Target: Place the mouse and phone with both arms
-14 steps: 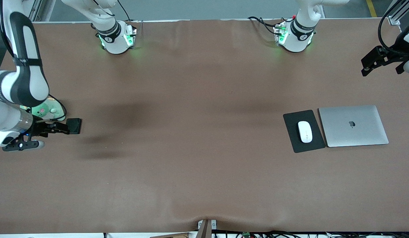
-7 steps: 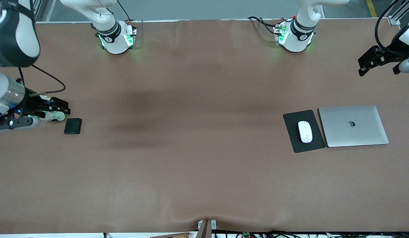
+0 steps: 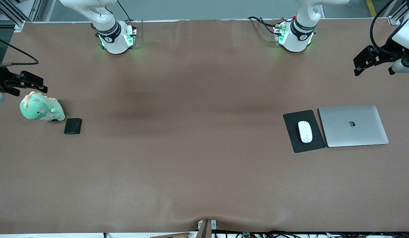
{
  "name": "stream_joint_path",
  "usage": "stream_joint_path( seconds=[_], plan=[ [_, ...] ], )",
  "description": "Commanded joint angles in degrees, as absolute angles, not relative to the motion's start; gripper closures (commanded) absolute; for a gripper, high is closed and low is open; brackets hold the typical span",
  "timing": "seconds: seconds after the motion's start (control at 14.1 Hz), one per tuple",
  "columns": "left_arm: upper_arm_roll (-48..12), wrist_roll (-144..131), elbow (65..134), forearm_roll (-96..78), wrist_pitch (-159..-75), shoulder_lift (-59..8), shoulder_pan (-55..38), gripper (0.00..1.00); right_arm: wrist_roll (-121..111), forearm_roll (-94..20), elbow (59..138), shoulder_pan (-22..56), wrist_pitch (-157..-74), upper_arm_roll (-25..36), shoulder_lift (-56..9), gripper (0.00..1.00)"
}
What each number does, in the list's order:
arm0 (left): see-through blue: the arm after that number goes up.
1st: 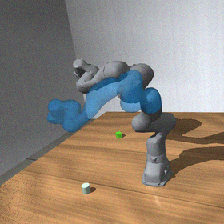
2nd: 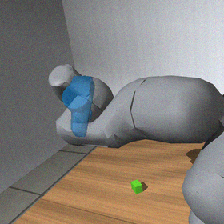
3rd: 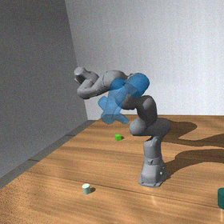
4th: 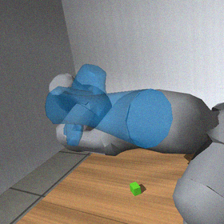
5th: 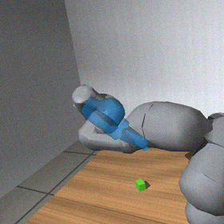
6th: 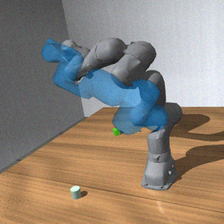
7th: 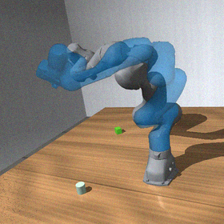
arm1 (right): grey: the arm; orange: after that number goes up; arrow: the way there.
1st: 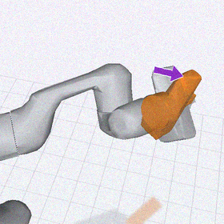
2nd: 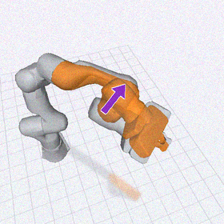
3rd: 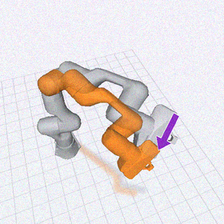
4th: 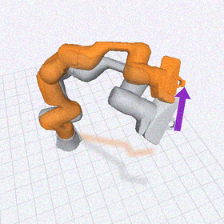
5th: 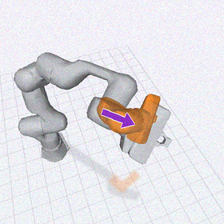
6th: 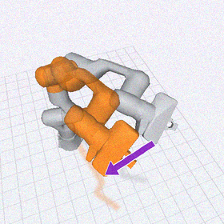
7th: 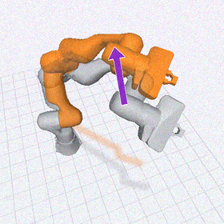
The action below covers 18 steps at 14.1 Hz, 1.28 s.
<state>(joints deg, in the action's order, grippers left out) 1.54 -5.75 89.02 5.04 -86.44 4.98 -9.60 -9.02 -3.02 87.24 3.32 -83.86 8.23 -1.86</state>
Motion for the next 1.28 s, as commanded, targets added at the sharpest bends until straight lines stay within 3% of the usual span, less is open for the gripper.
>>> stream_joint_path(
  seconds=[0.0,0.43,1.21],
  plan=[
    [1.06,-5.89,88.68,4.13,-85.87,5.01,-9.67,0.0,-6.0,-2.72,87.45,1.85,-80.87,7.91,1.58,0.0],
    [0.97,-5.89,88.77,4.13,-85.78,5.1,-9.58,0.0,-1.41,-2.02,87.71,-1.76,-79.54,2.29,3.95,0.0],
    [0.97,-5.27,88.68,4.13,-84.55,5.1,-9.49,0.0,2.64,0.44,87.28,-1.41,-79.63,2.46,4.39,0.0]
  ],
)
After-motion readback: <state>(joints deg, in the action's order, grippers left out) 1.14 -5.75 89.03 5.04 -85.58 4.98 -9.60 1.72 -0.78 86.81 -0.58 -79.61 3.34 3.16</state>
